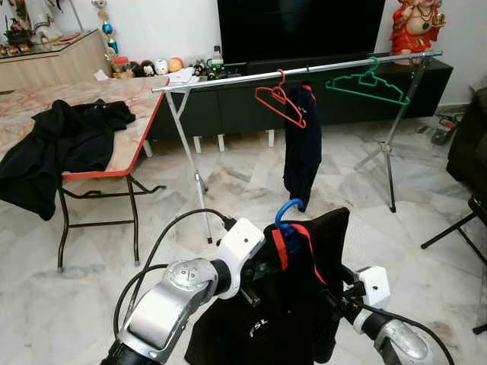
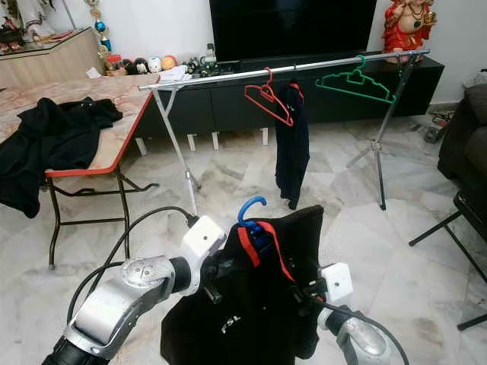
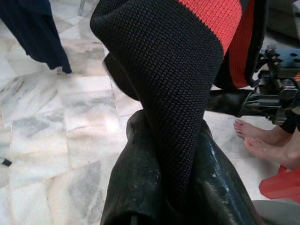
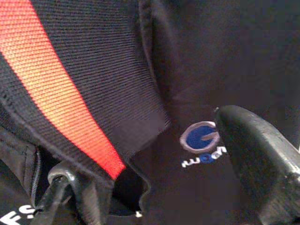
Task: Hang hanger
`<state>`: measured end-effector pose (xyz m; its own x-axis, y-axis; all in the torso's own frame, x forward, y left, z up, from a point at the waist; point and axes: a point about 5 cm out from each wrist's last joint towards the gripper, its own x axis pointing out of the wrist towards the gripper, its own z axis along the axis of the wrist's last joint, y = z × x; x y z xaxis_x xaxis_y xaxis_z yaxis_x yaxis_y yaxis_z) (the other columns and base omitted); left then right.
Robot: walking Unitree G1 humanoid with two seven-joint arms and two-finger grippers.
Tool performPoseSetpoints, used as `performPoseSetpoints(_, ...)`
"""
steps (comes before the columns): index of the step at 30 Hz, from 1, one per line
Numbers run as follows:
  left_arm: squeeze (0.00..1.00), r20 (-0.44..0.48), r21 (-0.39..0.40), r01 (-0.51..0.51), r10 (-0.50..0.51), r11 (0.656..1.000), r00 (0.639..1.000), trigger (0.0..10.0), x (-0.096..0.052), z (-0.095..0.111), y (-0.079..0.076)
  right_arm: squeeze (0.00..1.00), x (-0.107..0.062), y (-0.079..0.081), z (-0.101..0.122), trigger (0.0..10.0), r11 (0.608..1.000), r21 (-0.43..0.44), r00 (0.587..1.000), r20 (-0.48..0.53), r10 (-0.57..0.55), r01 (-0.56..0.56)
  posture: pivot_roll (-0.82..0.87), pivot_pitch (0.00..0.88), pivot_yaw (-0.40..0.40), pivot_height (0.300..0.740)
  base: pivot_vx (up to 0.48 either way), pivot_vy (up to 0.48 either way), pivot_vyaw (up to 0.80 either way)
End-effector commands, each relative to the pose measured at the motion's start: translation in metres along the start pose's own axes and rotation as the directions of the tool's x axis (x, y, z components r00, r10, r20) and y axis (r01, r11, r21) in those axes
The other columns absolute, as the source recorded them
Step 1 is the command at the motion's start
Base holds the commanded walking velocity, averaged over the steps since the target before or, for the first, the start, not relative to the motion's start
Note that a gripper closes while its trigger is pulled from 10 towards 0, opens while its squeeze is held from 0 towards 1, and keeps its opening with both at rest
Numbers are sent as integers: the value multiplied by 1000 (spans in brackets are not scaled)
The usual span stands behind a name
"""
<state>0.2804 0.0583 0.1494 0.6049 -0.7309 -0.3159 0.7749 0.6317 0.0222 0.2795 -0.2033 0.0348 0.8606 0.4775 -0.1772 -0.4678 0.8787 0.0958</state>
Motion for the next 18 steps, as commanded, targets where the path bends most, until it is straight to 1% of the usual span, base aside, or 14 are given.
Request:
performPoseSetpoints(1,0,47,30,25,-27,999,999,10000,-2,14,-5,0,6,6,1,2549,999,39,999,14,36,-37,-48,7,73,740,0,0,0)
performPoseSetpoints(2,0,49,32,28,-29,999,998,10000,-2,15,-5,0,6,7,0,2549,998,40,999,12,46,-46,-48,7,73,740,0,0,0)
performPoseSetpoints(3,0,53,32,31,-32,999,998,10000,-2,17,-6,0,6,8,0,7255,998,38,999,9,53,-53,-45,9,73,740,0,0,0)
performPoseSetpoints(4,0,55,32,32,-33,999,998,10000,-2,17,-6,0,7,9,0,7255,998,37,999,9,52,-53,-45,9,73,740,0,0,0)
performPoseSetpoints(5,0,58,33,35,-37,999,998,10000,-2,18,-7,0,7,9,0,10000,998,36,999,9,52,-52,-44,8,74,740,0,0,0)
performPoseSetpoints(7,0,59,34,38,-40,999,997,10000,-2,19,-7,0,8,10,0,10000,998,36,999,10,51,-51,-44,8,74,740,0,0,0)
performPoseSetpoints(8,0,58,34,39,-41,999,997,10000,-2,19,-8,0,9,10,0,8667,998,39,999,14,50,-51,-44,8,74,740,0,0,0)
performPoseSetpoints(9,0,57,35,39,-41,999,998,10000,-2,19,-8,0,9,10,0,3333,998,40,999,16,50,-50,-43,9,74,740,0,0,0)
performPoseSetpoints(10,0,56,36,39,-41,999,998,10000,-2,19,-8,0,9,10,0,0,998,41,999,17,49,-49,-43,9,74,740,0,0,0)
performPoseSetpoints(18,0,63,41,52,-54,998,997,10000,-3,22,-10,0,9,8,1,0,999,45,999,24,25,-26,-45,9,76,740,0,0,0)
